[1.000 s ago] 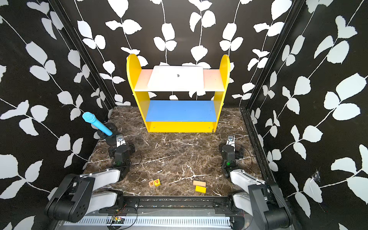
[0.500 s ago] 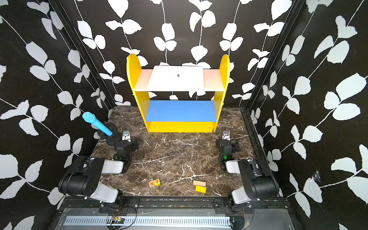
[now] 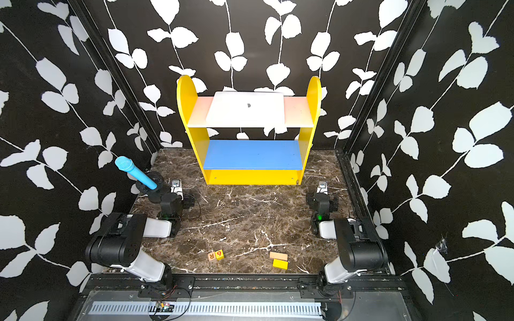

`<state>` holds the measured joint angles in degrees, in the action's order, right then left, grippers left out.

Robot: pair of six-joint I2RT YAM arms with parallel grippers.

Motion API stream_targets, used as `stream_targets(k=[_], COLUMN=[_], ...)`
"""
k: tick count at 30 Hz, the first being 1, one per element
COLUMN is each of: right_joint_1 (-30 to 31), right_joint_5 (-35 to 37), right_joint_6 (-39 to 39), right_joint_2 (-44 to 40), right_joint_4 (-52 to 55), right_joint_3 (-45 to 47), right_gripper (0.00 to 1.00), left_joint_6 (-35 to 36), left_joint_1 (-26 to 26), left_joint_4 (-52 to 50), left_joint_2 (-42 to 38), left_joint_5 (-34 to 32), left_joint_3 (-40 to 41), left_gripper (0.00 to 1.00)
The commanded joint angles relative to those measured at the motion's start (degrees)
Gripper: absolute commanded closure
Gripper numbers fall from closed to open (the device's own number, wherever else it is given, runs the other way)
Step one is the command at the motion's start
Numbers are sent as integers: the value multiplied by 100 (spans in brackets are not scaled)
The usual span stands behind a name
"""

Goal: Close the laptop lid and set it aside
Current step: Reset both arms

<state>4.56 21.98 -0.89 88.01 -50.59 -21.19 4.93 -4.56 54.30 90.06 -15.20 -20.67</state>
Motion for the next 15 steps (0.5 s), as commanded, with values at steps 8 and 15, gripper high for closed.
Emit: stream_targets(k=[8, 15], right_joint_1=[0, -1], right_joint_5=[-29, -35], right_joint_6=[-80, -81], right_joint_2=[-12, -20], right_joint_4=[-95, -124], right_joint_3=[-77, -62], right_gripper=[1, 1], left_joint_6=[-11, -15], left_joint_1=[25, 22], left_joint_4=[47, 52], left_joint_2=[-50, -59], left_joint_5=[87, 88], left_joint_3=[-104, -102], left_gripper=[2, 2])
